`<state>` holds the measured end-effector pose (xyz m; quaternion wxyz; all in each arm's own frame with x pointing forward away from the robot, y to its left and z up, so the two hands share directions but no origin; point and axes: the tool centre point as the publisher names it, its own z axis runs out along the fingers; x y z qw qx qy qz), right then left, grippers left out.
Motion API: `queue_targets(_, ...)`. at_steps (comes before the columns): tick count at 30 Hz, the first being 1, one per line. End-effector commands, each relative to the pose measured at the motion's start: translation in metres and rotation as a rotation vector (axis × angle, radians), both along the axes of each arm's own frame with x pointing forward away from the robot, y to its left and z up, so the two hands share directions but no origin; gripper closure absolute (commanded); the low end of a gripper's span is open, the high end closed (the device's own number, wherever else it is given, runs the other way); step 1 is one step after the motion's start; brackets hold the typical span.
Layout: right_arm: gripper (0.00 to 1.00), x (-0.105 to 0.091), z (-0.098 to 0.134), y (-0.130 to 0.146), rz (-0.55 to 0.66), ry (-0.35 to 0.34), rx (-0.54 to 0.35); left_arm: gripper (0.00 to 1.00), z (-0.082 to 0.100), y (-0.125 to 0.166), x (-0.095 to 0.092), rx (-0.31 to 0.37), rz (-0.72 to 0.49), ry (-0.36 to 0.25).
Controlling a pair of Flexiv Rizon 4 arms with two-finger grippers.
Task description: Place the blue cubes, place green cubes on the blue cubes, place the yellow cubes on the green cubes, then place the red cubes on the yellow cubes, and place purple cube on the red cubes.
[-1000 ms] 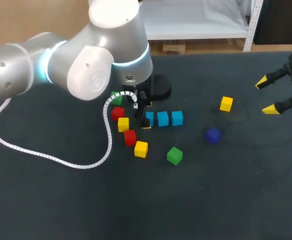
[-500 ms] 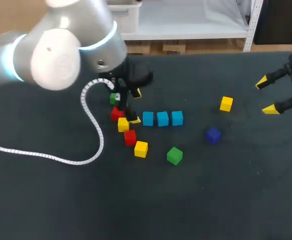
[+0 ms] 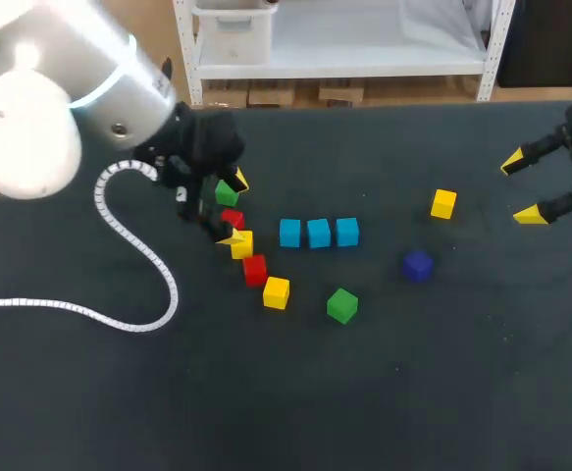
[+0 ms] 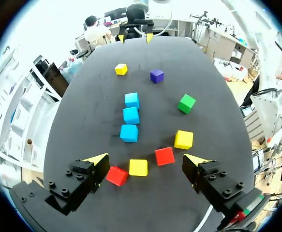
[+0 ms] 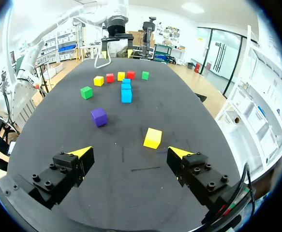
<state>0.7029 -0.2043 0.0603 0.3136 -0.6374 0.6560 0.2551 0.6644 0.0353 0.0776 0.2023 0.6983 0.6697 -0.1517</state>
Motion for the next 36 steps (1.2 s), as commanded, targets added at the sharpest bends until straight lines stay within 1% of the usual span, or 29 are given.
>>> queue_targets(1,0.0,-0.001,0.0,0.0,-0.002,-0.002,0.0,0.0,0.008,0.017,-0.011,-0.073,-0.015,-0.003)
queue_targets(3,0.0,-0.001,0.0,0.0,-0.002,-0.002,0.0,0.0,0.012,0.023,-0.014,-0.078,-0.016,-0.001)
queue_targets(4,0.0,-0.001,0.0,0.0,-0.002,-0.002,0.0,0.0,0.014,0.026,-0.015,-0.091,-0.013,0.003)
queue_targets(10,0.0,-0.001,0.0,0.0,-0.002,-0.002,0.0,0.0,0.02,0.039,-0.019,-0.089,-0.022,0.003)
queue_targets(15,0.0,-0.001,0.0,0.0,-0.002,-0.002,0.0,0.0,0.023,0.047,-0.018,-0.089,-0.041,0.004)
queue_targets(19,0.0,-0.001,0.0,0.0,-0.002,-0.002,0.0,0.0,0.029,0.054,-0.016,-0.09,-0.059,-0.005)
queue_targets(23,0.0,-0.001,0.0,0.0,-0.002,-0.002,0.0,0.0,0.04,0.063,-0.013,-0.082,-0.081,0.0)
queue_targets(26,0.0,-0.001,0.0,0.0,-0.002,-0.002,0.0,0.0,0.056,0.07,-0.009,-0.084,-0.132,-0.003)
queue_targets(36,0.0,-0.001,0.0,0.0,-0.002,-0.002,0.0,0.0,0.056,0.07,-0.009,-0.084,-0.132,-0.003)
